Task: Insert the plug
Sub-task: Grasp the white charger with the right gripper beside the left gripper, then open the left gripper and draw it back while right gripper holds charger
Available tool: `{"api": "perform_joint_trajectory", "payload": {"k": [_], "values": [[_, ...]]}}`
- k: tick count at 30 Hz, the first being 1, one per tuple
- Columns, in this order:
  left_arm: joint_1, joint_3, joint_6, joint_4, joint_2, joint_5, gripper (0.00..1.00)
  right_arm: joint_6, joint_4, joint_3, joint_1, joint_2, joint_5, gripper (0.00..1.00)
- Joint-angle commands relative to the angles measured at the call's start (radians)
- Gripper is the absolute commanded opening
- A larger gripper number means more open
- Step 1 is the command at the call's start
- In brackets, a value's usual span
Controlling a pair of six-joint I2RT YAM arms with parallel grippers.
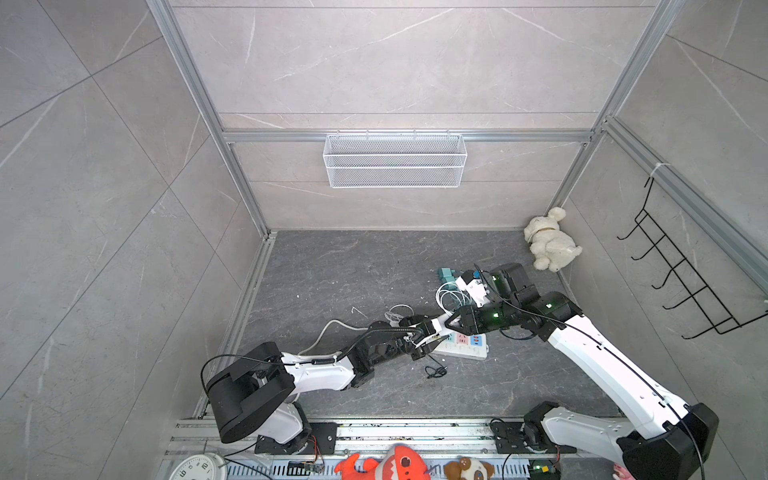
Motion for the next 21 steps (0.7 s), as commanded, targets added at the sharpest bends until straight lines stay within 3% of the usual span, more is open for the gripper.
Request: {"api": "perform_joint_trajectory", "payload": {"k": [1, 8, 16, 18, 21], "values": [[-0.008, 0.065, -0.011, 0.069, 0.004, 0.051, 0.18, -0.011, 0.063, -0.016, 0.018, 0.016, -0.071, 0.45], [-0.008, 0.08, -0.009, 0.063, 0.01, 0.053, 0.18, -0.014, 0.059, -0.021, 0.023, 0.037, -0.046, 0.45], [-0.008, 0.075, -0.005, 0.047, -0.002, 0.034, 0.21, -0.02, 0.044, -0.01, 0.021, 0.031, -0.009, 0.25], [-0.008, 0.069, -0.01, 0.044, -0.009, 0.019, 0.31, -0.022, 0.045, -0.006, 0.024, 0.034, 0.003, 0.21], [-0.008, 0.058, -0.009, 0.019, -0.036, -0.019, 0.59, -0.022, 0.031, 0.016, 0.023, 0.038, 0.03, 0.2]]}}
